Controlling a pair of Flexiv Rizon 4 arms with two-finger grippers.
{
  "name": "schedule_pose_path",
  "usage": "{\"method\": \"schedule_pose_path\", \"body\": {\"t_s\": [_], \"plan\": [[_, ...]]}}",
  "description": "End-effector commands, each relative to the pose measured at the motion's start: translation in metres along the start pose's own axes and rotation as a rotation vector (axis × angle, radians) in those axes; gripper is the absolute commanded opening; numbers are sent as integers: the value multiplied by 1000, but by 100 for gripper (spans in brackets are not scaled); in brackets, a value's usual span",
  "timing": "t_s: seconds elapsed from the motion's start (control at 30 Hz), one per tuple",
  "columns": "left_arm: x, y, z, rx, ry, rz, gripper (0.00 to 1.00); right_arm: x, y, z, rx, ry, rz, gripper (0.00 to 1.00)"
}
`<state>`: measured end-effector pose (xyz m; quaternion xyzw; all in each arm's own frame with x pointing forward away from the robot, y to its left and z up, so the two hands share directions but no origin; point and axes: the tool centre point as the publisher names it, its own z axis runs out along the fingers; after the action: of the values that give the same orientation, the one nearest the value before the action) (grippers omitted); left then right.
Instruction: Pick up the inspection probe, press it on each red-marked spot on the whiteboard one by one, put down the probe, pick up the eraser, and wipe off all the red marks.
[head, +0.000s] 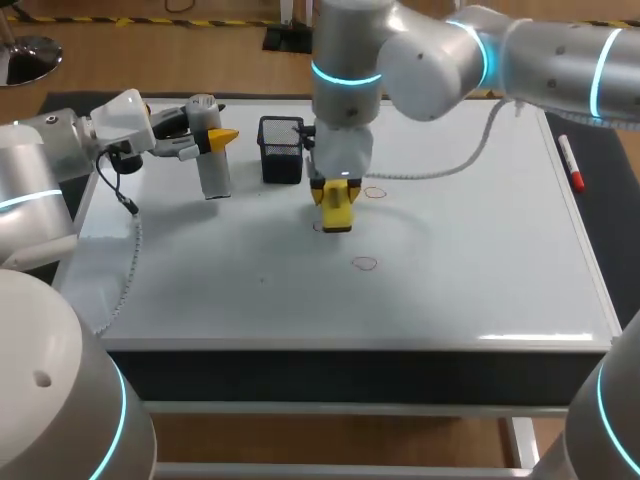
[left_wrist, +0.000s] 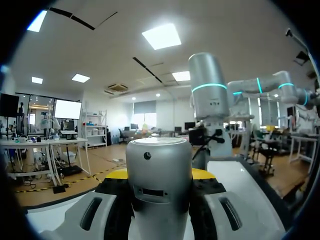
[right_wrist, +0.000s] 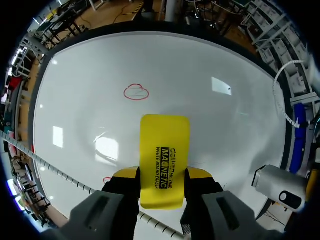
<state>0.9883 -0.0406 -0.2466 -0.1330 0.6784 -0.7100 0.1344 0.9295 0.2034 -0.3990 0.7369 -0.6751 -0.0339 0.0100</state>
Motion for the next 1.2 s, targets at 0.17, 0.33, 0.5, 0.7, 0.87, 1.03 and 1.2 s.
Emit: {"method": "schedule_pose_path", "body": {"t_s": [0.17, 0.33, 0.5, 0.7, 0.87, 1.03, 1.2], "plan": [[-1, 0, 0, 4, 1, 1, 0, -25, 2, 18, -4, 45, -46, 0], [-1, 0, 0, 4, 1, 1, 0, -31, 2, 23, -7, 52, -63, 0], [-1, 0, 0, 4, 1, 1, 0, -32, 0, 24, -8, 43, -65, 0], [-1, 0, 0, 4, 1, 1, 0, -29, -1, 32, -26, 48, -72, 0], [-1, 0, 0, 4, 1, 1, 0, -25, -1, 37, -38, 54, -64, 0], [-1, 0, 0, 4, 1, 1, 0, -17, -2, 40, -33, 67, -46, 0], [-1, 0, 0, 4, 1, 1, 0, -2, -4, 39, -29, 73, -10, 0]]}}
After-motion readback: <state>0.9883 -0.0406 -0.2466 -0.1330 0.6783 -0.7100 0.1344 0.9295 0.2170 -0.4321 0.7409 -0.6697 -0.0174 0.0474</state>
